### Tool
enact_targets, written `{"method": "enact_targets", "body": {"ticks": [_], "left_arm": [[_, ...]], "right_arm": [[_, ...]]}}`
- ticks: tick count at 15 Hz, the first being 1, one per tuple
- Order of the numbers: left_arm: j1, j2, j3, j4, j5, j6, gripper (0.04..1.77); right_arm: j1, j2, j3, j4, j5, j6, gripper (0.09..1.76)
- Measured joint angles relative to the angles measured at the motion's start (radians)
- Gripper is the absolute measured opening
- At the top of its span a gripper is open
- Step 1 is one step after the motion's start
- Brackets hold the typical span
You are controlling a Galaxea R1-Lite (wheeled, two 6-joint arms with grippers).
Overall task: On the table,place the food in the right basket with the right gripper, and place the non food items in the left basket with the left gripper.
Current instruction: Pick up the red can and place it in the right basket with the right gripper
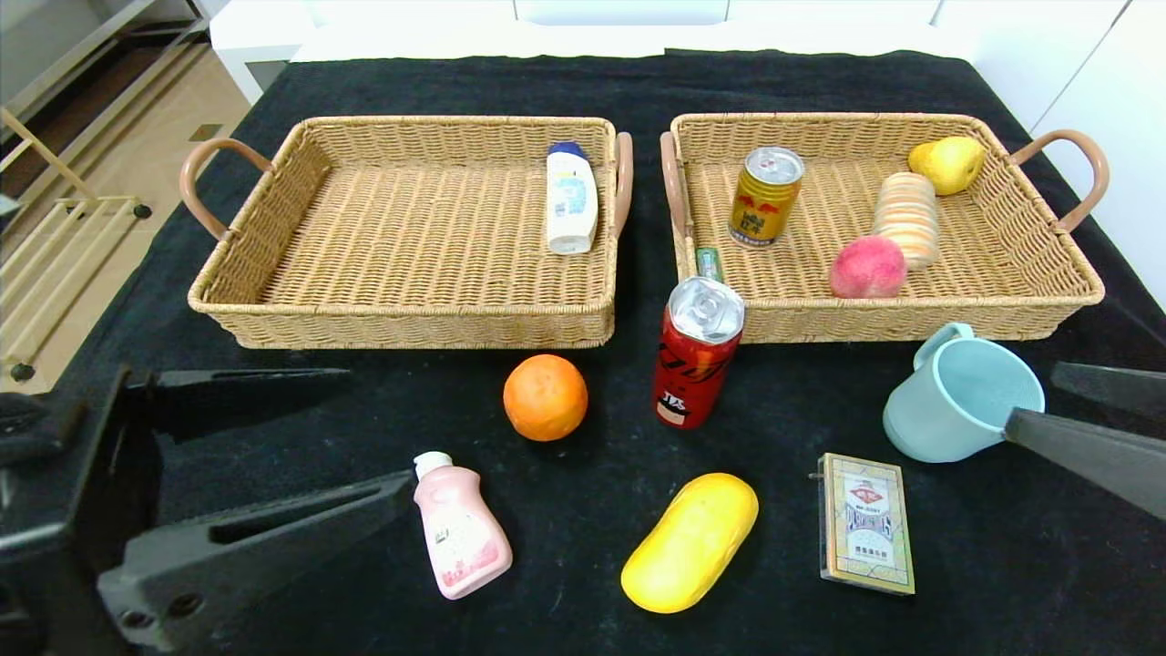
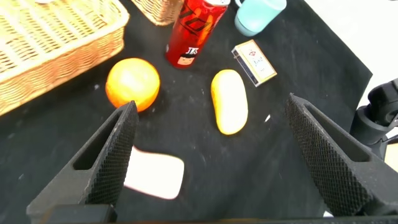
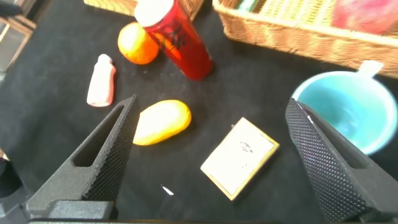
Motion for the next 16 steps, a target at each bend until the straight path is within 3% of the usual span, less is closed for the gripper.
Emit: {"method": "enact_targets", "body": {"ticks": [3, 7, 16], "left_arm": [[-0.004, 0.048, 0.004, -0.050, 0.003, 0.001, 1.72], [-0.001, 0.045, 0.095, -0.192, 0.010, 0.000, 1.72], [-0.002, 0.025, 0.107, -0.181, 0.024, -0.020, 1.72]], "right_arm": [[0.011, 0.035, -0.001, -0.001, -0.004, 0.001, 1.71], [0.013, 0.034, 0.001, -0.001, -0.005, -0.002, 1.71], [0.044, 0.043, -0.037, 0.066, -0.091, -0.001, 1.71]]}}
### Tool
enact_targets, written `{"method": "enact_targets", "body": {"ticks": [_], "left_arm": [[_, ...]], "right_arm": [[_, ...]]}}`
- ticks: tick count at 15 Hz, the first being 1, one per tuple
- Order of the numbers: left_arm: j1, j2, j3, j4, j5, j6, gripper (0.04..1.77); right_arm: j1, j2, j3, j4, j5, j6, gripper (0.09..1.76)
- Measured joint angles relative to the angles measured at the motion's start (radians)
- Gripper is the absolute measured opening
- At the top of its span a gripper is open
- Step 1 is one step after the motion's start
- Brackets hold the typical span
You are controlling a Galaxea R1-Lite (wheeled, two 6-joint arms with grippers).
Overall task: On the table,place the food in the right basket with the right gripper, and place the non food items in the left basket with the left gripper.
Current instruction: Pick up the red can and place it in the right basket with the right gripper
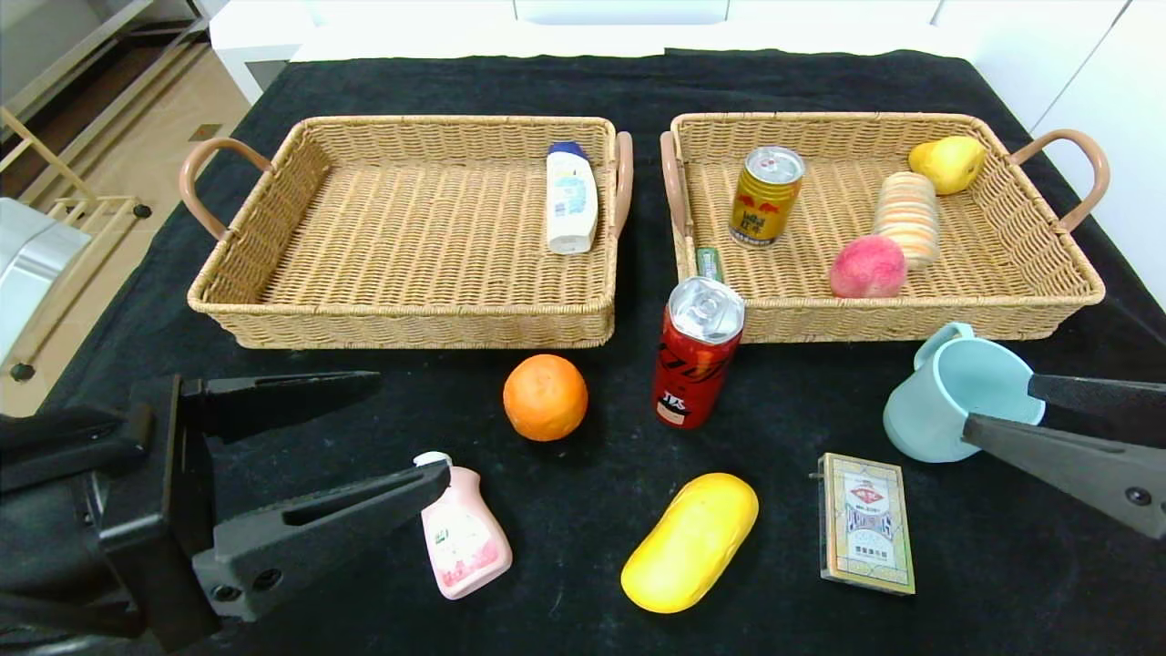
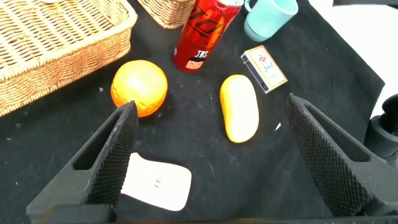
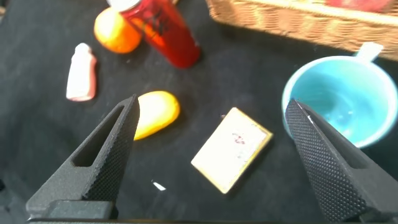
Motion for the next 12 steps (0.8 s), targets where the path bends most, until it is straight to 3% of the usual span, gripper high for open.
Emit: {"method": "enact_targets", "body": {"ticks": [5, 9, 12], "left_arm": [[0.000, 0.003, -0.002, -0.001, 0.027, 0.000, 1.72], [0.000, 0.010, -0.003, -0.003, 0.033, 0.000, 1.72], [0.000, 0.014, -0.003, -0.003, 0.034, 0.000, 1.72]], "right_arm": [[0.134, 0.086, -0.001, -0.034, -0.072, -0.032, 1.71], [0.244, 0.204, 0.020, -0.202, -0.155, -0.076, 1.71], [0.321, 0.296, 0.030, -0.310, -0.270, -0.121, 1.71]]}}
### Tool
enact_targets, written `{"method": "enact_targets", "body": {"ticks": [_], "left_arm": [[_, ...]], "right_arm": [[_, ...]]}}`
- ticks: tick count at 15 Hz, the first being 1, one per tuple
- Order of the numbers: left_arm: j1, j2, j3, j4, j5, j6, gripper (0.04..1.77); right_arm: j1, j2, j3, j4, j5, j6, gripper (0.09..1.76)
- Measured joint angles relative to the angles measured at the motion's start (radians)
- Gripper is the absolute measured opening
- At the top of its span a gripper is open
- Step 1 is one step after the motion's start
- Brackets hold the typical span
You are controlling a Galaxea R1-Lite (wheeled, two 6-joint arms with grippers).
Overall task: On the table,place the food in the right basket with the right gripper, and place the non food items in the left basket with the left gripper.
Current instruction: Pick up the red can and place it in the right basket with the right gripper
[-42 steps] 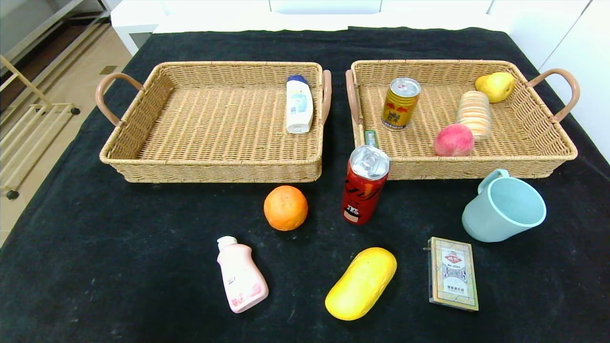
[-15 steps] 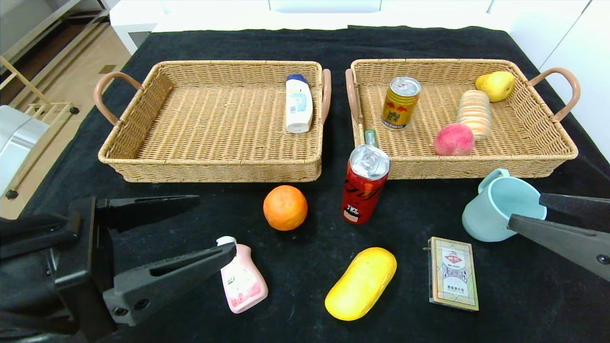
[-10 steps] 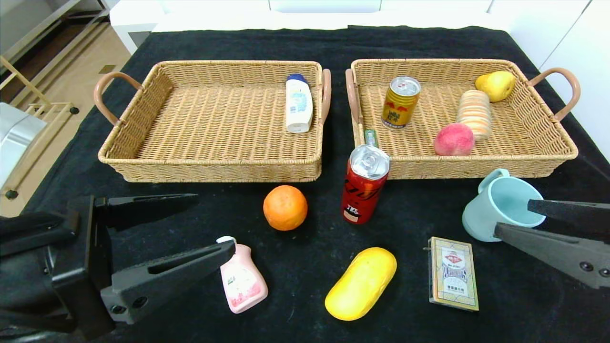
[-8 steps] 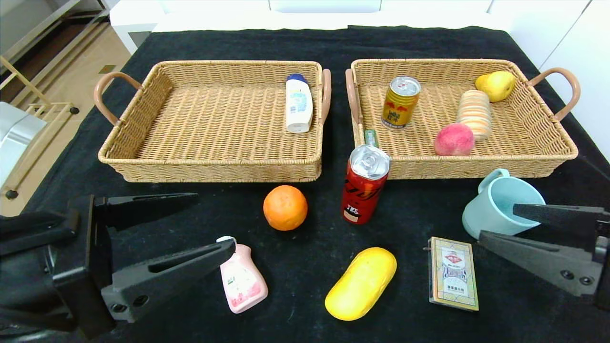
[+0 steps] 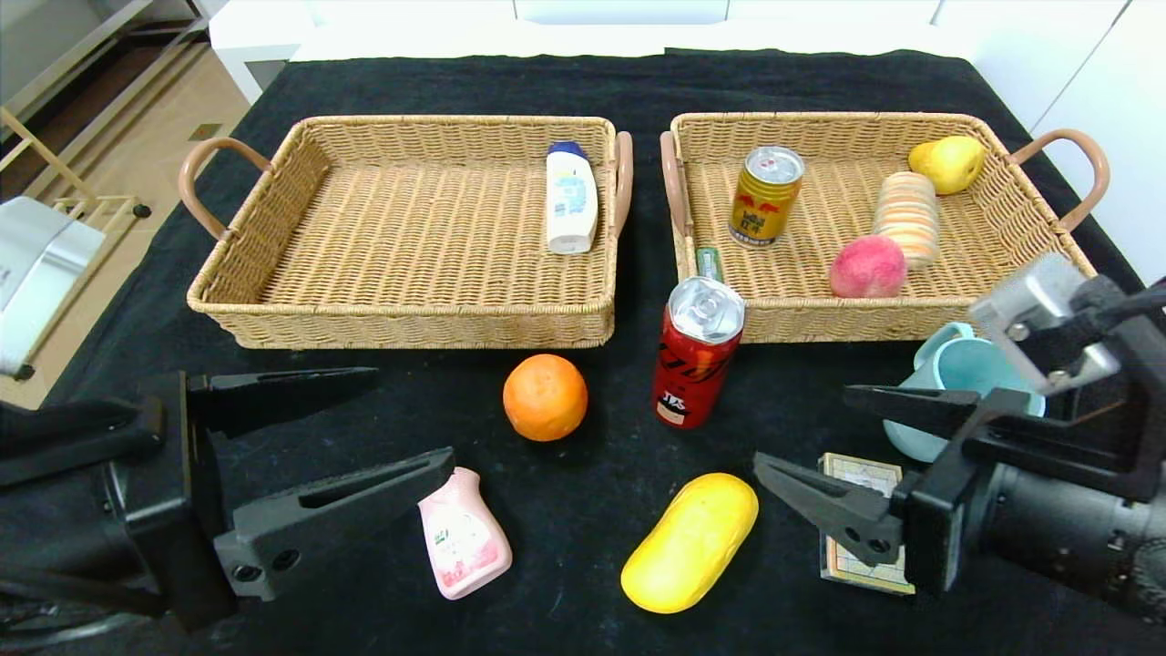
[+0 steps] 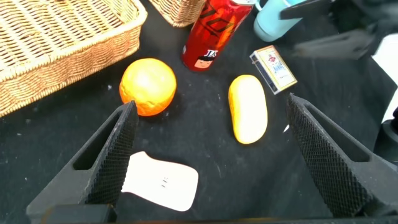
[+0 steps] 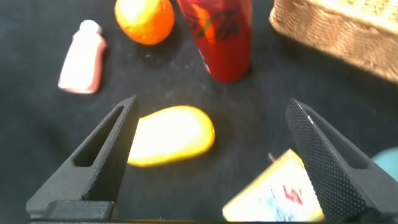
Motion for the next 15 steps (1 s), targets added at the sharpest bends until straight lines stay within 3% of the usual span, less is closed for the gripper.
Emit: {"method": "enact_targets", "body": {"ticks": [8, 15], "left_arm": [[0.000, -0.001, 0.000, 0.000, 0.013, 0.003, 1.72], [0.000, -0.008, 0.001, -0.010, 0.016, 0.005, 1.72]], "right_arm": [[0.053, 0.177, -0.035, -0.196, -0.111, -0.024, 1.71], [0.053, 0.253, -0.083, -0.254, -0.156, -0.024, 1.71]]}}
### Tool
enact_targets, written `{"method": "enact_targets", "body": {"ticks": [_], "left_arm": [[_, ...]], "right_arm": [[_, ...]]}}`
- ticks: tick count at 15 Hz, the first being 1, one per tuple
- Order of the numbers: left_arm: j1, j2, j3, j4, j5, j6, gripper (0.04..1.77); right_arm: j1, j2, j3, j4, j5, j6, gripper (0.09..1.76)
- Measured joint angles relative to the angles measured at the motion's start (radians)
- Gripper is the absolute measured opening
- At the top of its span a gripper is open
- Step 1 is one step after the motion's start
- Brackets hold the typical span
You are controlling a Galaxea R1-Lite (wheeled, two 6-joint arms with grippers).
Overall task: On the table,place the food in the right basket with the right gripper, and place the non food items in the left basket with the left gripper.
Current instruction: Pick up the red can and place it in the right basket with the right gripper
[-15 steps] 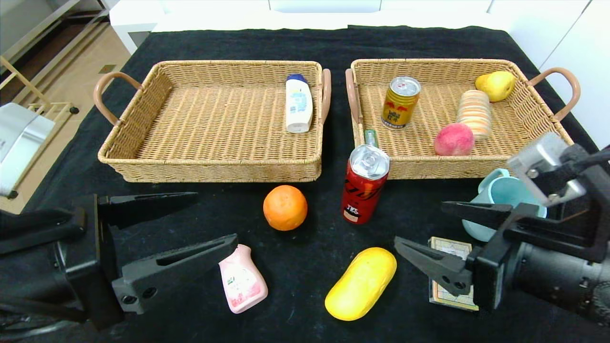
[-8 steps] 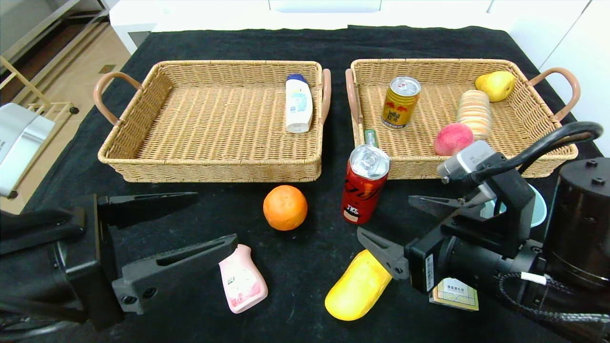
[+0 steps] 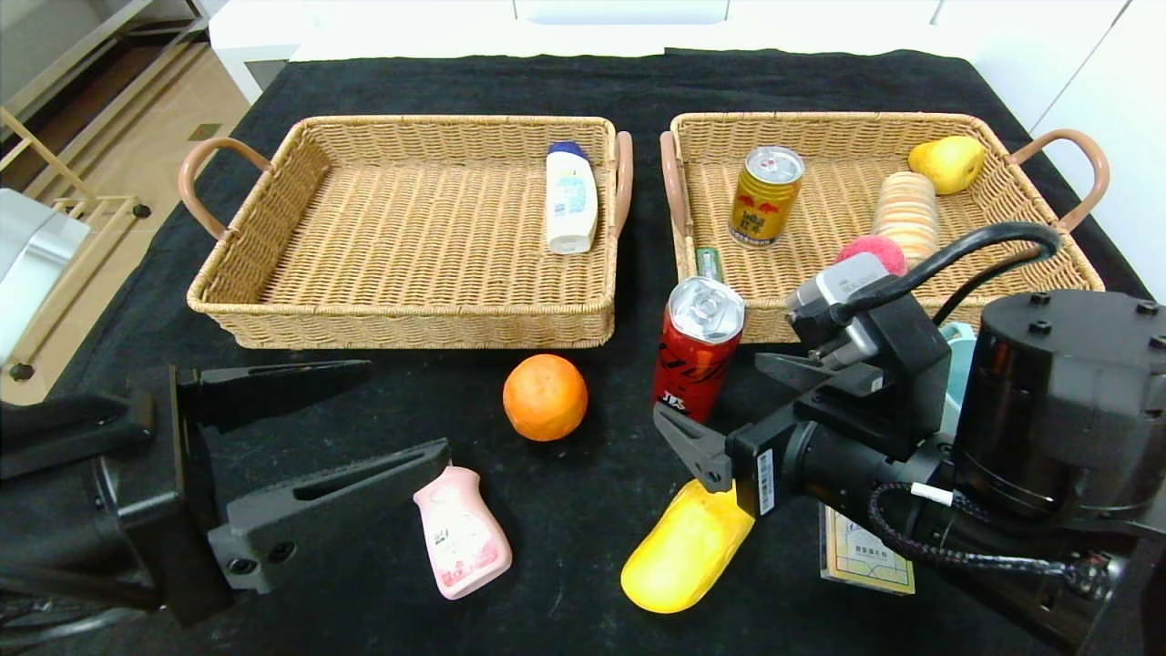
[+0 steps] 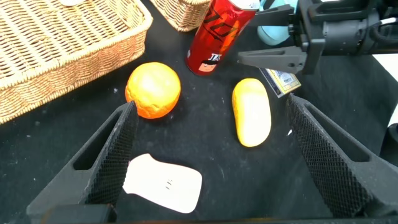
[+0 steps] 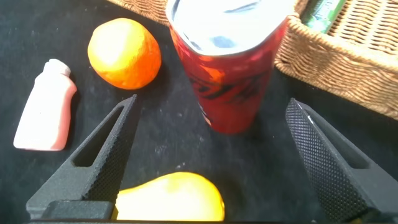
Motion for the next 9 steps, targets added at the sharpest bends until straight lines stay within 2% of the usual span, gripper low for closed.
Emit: {"method": "enact_targets", "body": {"ticks": [9], "left_arm": [[0.000, -0.008, -0.001, 0.007, -0.001, 0.006, 1.72]], "right_arm": [[0.001, 0.053, -0.039, -0.063, -0.004, 0.000, 1.71]]}}
